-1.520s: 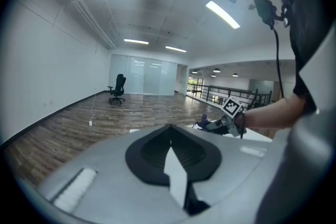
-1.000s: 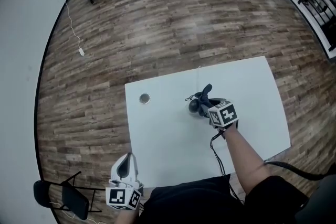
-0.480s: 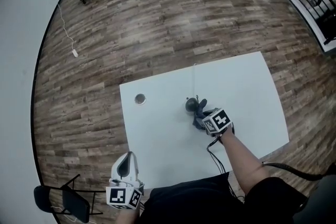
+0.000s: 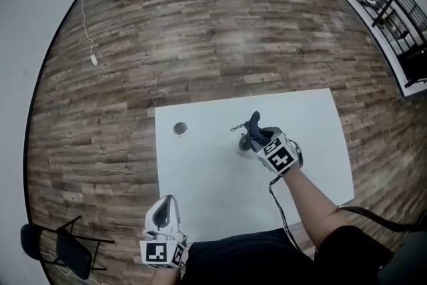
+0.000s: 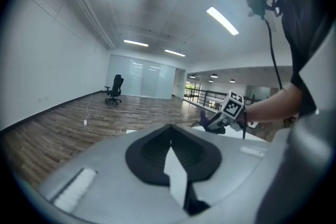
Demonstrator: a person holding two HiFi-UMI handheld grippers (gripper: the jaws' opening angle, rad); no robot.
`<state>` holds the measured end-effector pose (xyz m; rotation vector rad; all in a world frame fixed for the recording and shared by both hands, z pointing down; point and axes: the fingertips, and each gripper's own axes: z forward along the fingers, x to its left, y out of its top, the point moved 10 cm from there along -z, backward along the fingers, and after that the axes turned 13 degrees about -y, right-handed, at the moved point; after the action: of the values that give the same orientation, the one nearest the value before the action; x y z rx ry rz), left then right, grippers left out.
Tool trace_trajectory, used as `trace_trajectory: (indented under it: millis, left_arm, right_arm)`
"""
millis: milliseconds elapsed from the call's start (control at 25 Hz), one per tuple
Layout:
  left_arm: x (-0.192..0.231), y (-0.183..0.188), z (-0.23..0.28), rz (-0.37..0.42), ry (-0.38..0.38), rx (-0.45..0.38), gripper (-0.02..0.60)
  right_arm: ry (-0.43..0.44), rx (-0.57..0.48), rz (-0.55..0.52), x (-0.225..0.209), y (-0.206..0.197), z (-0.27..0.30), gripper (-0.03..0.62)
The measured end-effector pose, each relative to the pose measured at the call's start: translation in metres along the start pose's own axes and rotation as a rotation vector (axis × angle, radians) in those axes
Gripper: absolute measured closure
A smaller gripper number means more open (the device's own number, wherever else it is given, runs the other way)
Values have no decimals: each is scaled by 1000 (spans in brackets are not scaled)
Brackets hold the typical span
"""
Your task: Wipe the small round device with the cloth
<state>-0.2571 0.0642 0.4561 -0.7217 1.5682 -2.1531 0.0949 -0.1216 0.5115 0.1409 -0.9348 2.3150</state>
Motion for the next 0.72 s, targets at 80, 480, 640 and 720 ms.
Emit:
trace_trajectory:
  millis: [80,480,640,720]
  left_arm:
    - [-1,-1,-4,-17,19,-6,575]
    - [14,-14,-17,-66,67,-11,575]
    - [27,-13,-18,-59,63,-8,575]
    - [28,-10,-15,-63,50,-13,575]
  right_arm:
    - [12,34,-53,7,4,5,474]
    - [9,63,-219,33,19,16,474]
    - [2,47,-253,51,24,26,474]
    - [-2,50,-254,52,26,24,474]
